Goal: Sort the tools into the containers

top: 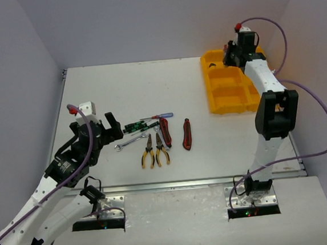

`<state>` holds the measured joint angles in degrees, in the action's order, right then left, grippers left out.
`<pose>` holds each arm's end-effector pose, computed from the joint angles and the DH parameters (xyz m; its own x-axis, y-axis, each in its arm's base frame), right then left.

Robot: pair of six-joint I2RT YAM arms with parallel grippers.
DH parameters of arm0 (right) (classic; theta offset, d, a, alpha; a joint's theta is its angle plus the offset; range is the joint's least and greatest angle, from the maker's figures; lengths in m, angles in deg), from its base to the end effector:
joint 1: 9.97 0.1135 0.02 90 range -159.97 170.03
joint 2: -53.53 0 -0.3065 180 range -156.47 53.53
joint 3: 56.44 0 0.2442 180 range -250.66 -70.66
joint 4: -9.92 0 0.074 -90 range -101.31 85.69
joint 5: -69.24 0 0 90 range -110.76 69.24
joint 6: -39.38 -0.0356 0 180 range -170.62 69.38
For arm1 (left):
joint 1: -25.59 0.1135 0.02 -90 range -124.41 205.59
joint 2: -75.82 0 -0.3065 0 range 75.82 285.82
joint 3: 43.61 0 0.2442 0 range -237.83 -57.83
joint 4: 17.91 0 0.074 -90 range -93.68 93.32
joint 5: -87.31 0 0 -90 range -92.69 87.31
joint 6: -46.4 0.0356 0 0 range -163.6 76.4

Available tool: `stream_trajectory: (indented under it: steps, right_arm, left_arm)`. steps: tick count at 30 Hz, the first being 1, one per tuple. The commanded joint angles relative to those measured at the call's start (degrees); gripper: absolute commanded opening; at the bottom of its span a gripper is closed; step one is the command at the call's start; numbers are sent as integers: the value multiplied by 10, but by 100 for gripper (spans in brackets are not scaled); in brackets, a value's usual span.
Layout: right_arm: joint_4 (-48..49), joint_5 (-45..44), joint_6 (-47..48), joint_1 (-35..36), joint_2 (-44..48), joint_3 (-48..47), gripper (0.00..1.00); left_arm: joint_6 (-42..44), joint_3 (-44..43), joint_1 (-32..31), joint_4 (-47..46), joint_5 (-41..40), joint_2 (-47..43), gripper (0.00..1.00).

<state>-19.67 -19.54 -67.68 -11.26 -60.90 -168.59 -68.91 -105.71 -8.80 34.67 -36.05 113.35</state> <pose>0.4837 -0.0101 0.3250 -0.5033 0.3047 -0.8086 0.1591 0.9524 0.2599 0.0858 -0.0350 0.3530 -0.3807 -0.1721 -0.9085 -0.1014 0.9844 -0.1440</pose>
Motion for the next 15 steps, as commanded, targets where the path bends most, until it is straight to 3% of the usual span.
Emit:
stream_trajectory:
  steps: [1,7,15]
  right_arm:
    - [5,-164,-189,-41,3,-22,0]
    - [-28,-292,-299,-48,-58,-105,0]
    - [-39,-228,-330,-81,-215,-291,0]
  left_arm:
    - [10,1,6,-27,8,-9,100]
    - [11,2,6,-28,13,-21,100]
    - [11,3,6,-31,15,-37,100]
